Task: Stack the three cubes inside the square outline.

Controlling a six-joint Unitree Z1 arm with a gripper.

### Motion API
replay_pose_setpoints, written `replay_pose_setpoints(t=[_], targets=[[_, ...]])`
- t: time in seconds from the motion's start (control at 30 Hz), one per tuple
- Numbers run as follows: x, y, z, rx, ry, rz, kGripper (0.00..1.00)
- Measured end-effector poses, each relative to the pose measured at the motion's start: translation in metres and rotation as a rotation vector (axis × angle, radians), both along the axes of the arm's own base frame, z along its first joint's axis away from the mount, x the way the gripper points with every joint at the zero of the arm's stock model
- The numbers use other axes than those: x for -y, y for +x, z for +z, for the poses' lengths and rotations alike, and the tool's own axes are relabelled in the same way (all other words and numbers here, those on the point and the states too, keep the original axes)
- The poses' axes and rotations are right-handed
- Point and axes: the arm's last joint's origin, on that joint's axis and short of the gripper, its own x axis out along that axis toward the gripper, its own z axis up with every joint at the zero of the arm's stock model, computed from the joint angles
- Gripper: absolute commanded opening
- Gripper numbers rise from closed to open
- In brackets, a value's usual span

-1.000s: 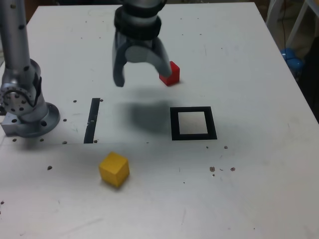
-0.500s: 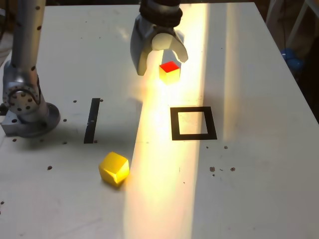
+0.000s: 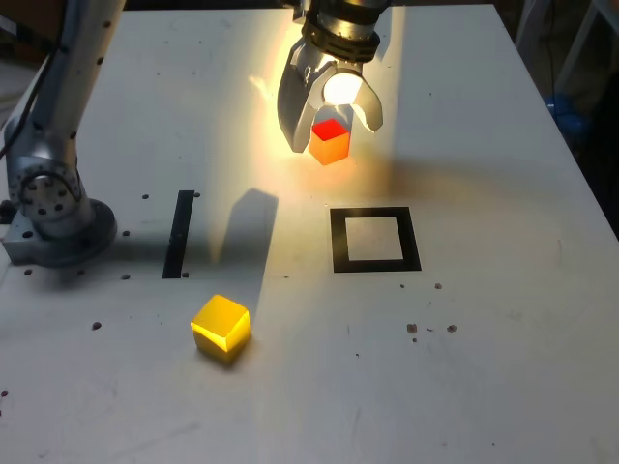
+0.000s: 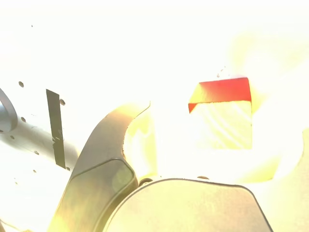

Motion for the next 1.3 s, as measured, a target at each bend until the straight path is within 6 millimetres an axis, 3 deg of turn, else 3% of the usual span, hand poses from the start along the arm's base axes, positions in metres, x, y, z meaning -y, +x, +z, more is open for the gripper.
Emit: replay_pose_setpoints(t=[0.2, 0.6, 1.1, 1.3], targets=[[-0.012, 0.001, -0.007, -0.022, -0.03, 0.02, 0.77], [-0.018, 0.008, -0.014, -0.023, -0.042, 0.032, 0.4], [-0.019, 0.011, -0.016, -0.022, -0.042, 0.023, 0.35], [-0.003, 0.021, -0.01, -0.014, -0.027, -0.034, 0.35]])
